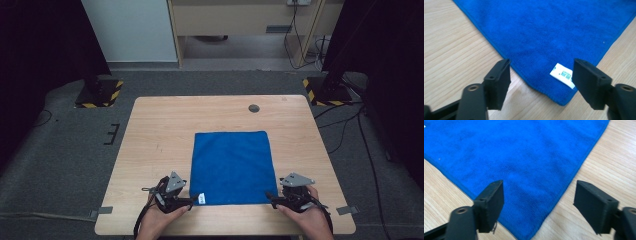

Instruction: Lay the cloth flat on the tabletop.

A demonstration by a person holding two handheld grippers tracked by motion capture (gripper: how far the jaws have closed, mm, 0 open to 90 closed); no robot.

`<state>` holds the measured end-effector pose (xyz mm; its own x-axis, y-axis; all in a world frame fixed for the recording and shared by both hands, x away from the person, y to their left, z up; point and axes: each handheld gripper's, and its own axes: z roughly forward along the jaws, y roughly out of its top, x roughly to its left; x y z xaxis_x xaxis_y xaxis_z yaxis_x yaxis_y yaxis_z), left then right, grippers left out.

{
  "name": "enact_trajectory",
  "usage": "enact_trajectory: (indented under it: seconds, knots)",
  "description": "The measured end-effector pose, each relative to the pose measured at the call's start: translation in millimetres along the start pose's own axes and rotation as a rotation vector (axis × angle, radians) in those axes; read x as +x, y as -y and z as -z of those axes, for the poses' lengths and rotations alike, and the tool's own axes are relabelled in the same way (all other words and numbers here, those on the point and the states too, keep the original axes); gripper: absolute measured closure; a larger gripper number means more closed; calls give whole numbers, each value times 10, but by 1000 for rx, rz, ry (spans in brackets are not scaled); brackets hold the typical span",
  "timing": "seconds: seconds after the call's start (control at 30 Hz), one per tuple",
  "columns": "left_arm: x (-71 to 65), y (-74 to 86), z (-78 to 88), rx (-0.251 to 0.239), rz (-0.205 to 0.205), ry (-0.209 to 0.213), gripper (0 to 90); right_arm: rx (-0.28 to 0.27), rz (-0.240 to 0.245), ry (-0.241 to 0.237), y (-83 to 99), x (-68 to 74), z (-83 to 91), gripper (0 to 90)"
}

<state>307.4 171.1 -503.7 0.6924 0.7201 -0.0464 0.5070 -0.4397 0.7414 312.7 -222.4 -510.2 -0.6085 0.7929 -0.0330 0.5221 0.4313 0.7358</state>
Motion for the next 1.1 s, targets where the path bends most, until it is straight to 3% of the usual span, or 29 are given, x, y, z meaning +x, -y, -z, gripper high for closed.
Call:
enact_trajectory:
  seconds: [0.33, 0.47, 0.7, 0.8, 0.93, 1.1]
  knots:
    - [126, -91, -124, -3, 21, 15, 172, 20, -56, -49, -56, 10, -142, 113]
    - [242, -165, -212, 10, 27, 27, 148, 24, -35, -78, -135, 40, -205, 100]
    - [394, -325, -368, 28, 27, 46, 132, -27, -11, -151, -373, 144, -310, 87]
    - [453, -406, -445, 40, 19, 46, 127, -20, 17, -170, -454, 234, -405, 83]
    - [527, -531, -512, 39, 42, 53, 122, 4, 59, -186, -565, 378, -516, 91]
    - [552, -705, -529, 45, 19, 69, 122, 5, 105, -205, -724, 527, -597, 90]
